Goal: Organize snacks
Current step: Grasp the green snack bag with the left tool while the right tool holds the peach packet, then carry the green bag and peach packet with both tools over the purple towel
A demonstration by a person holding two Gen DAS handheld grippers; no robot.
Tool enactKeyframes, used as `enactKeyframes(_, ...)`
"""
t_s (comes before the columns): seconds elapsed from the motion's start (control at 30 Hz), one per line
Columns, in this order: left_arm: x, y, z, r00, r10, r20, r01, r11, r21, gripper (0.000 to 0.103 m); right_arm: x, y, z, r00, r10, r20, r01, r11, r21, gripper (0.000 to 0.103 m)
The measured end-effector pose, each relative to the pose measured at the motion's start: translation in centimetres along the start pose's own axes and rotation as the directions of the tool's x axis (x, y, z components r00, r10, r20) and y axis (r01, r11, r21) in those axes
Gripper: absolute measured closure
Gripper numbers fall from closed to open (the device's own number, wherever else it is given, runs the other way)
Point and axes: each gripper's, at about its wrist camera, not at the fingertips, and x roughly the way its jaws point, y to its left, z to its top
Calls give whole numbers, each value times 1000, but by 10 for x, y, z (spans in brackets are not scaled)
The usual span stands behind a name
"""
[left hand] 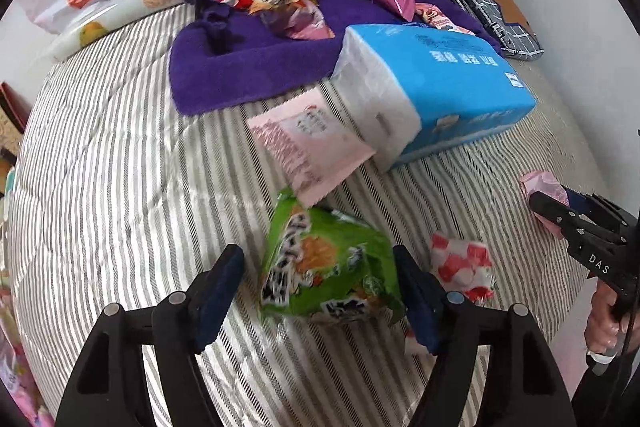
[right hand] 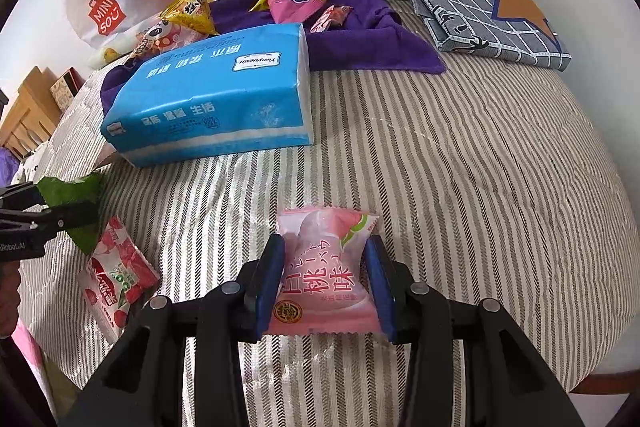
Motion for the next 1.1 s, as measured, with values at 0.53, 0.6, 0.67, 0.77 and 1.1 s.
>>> enactKeyframes(0.53, -31, 7, -11, 996, -58, 74, 62, 997, -44, 42, -24, 12, -5, 999, 8, 34, -7, 1000, -30, 61)
enactKeyframes(0.6, -37, 5, -11, 994, -68, 88, 73, 996, -48, 42, -30, 13, -3, 999, 13, 47, -11, 999, -30, 61)
enactKeyframes(0.67, -42, 4, -10, 992, -76, 101, 81, 996, -47, 42, -35, 12, -1, 998, 15, 57, -14, 1000, -25, 61)
enactKeyframes(0.77, -53, -1, -7, 989, -81, 126, 86, 995, -42, 42, -44, 14, 4, 997, 13, 77, -11, 999, -32, 61)
enactKeyframes(1.1, -85, -21, 13, 974, -100, 201, 108, 994, -31, 42, -83, 16, 32, 986, 5, 168, 4, 999, -52, 61)
